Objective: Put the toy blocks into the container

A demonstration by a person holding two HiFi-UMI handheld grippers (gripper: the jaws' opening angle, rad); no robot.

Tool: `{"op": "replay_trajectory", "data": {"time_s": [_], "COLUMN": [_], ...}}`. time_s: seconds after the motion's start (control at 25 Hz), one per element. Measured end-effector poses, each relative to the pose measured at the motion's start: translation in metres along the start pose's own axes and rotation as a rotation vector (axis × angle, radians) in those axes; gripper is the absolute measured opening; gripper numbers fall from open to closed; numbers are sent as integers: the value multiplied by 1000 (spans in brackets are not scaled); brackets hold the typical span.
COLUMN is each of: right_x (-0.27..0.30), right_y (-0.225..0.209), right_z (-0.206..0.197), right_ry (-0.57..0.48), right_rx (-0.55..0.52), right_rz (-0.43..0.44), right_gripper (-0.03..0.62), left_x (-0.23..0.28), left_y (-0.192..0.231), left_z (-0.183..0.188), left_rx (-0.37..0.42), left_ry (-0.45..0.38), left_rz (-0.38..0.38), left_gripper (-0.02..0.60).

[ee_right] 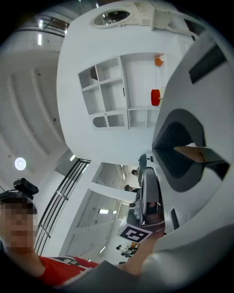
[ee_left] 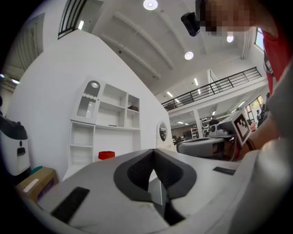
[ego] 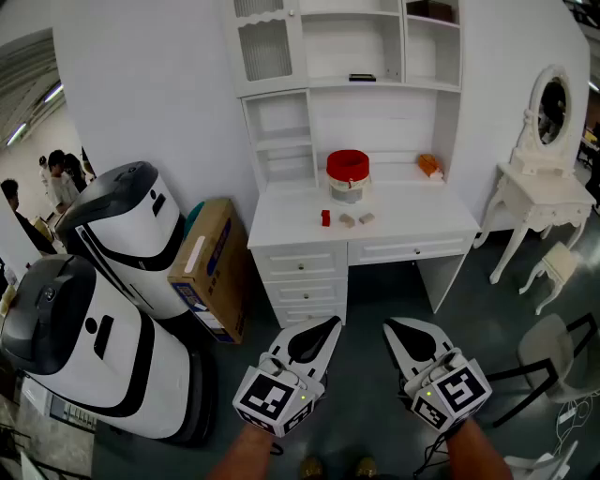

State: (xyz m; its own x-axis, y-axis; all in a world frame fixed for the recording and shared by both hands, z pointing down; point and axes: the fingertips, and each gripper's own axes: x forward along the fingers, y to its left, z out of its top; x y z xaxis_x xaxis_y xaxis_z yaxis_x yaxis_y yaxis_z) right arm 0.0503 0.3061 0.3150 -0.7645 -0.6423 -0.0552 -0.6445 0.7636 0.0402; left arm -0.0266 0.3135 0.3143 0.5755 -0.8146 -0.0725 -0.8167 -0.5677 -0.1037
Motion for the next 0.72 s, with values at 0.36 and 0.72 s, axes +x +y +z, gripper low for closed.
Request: {"op": "replay_trajectory", "data": {"time_s": [0.36, 0.72], "right_x": [-2, -4], "right_y": [0, -5], "right_z": [0, 2], "right_ry": [-3, -11], "right_rx": [-3, 9], "right_rz": [3, 4], "right_gripper": [17, 17], "left_x": [2, 6], "left_y": [-4, -6], "left_z": [-1, 0], "left_rx": [3, 1], "left_ry": [1, 4], "left_rz": [-5, -5], "left_gripper": [14, 14]}}
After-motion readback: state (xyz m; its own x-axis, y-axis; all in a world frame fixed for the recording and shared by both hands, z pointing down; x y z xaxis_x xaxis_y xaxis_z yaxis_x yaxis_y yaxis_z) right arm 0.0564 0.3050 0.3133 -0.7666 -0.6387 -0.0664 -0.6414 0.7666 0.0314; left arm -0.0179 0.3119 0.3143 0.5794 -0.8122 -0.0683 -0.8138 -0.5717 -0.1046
